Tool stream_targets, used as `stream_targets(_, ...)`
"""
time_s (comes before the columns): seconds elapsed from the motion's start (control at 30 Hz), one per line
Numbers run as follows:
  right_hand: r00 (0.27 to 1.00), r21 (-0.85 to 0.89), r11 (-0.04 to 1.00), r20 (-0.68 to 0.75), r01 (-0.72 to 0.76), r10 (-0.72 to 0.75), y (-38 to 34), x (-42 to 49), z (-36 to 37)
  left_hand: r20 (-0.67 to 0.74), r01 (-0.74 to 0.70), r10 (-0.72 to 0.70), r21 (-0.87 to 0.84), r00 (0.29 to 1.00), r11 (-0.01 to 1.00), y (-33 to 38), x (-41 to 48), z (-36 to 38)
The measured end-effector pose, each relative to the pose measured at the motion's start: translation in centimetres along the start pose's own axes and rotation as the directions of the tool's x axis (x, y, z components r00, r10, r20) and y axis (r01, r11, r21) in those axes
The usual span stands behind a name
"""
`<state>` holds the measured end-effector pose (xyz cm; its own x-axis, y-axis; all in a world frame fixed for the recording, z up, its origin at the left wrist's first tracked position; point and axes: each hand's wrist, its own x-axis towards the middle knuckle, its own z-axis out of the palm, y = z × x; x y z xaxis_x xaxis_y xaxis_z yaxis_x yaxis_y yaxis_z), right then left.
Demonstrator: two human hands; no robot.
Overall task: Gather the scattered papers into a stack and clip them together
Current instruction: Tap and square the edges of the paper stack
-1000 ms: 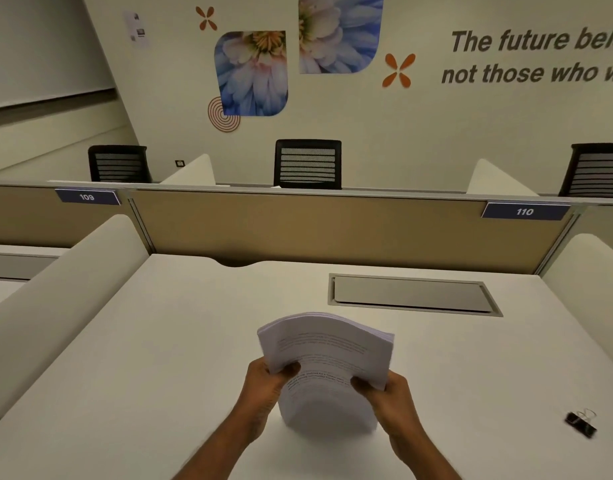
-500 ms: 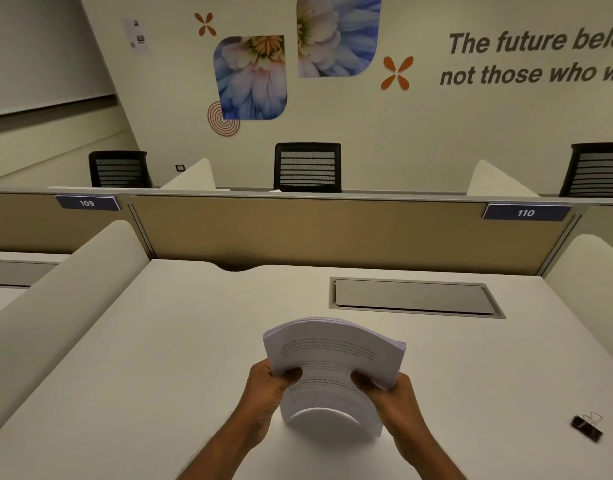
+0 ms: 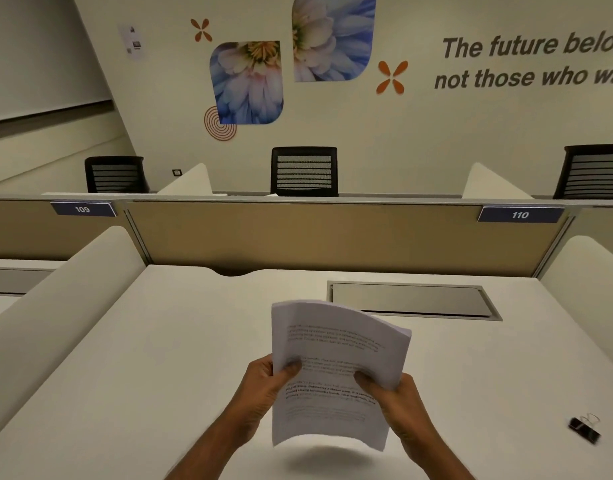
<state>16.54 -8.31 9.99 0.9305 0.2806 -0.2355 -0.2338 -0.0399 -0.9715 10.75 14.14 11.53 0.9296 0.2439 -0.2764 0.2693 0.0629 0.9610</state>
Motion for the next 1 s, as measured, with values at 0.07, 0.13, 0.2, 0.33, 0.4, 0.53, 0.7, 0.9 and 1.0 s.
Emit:
stream_targets(0.07,0.999,0.104,0.994,0.043,-0.026,0.022,-0.8,-0.5,-0.3,0.032,-0.055,0.055,-0.003,0.998,0.999,1.5,-0.2,-0.2)
stream_targets(0.13,0.995,0.214,0.973,0.063,-0.091,0.079,-1.0,-1.1,-0.2,0.044,-0.097,0.096,0.002,0.994,0.995,2.9,-0.3,-0.2)
stream_targets(0.2,0.986,0.295,0.941,0.077,-0.165,0.149,-0.9,-1.6,0.0,0.068,-0.124,0.120,0.047,0.990,0.991,4.1,-0.3,-0.1)
stream_targets(0.33,0.966,0.400,0.880,0.125,-0.257,0.225,-0.2,-2.3,-0.2,0.177,-0.061,0.045,0.082,0.983,0.995,5.1,-0.2,-0.4)
stream_targets(0.4,0.964,0.431,0.862,0.131,-0.267,0.232,0.3,-2.5,-0.4,0.210,-0.013,-0.004,0.077,0.978,0.997,4.9,-0.2,-0.4)
stream_targets(0.53,0.962,0.437,0.857,0.126,-0.273,0.242,1.0,-3.0,-0.9,0.242,0.028,-0.042,0.059,0.969,0.998,4.5,-0.1,-0.1)
stream_targets(0.7,0.990,0.382,0.914,0.051,-0.139,0.129,-1.6,-2.8,-3.7,0.248,0.004,-0.031,0.107,0.968,0.994,5.1,0.1,-0.1)
stream_targets(0.9,0.974,-0.301,0.933,-0.049,0.196,-0.221,-7.6,-1.6,-6.9,0.290,-0.027,-0.030,0.191,0.957,0.981,6.0,0.1,-0.5)
stream_targets(1.0,0.973,-0.508,0.837,0.015,0.206,-0.230,-9.5,-0.9,-6.3,0.335,-0.031,-0.045,0.219,0.941,0.975,6.3,0.0,-0.1)
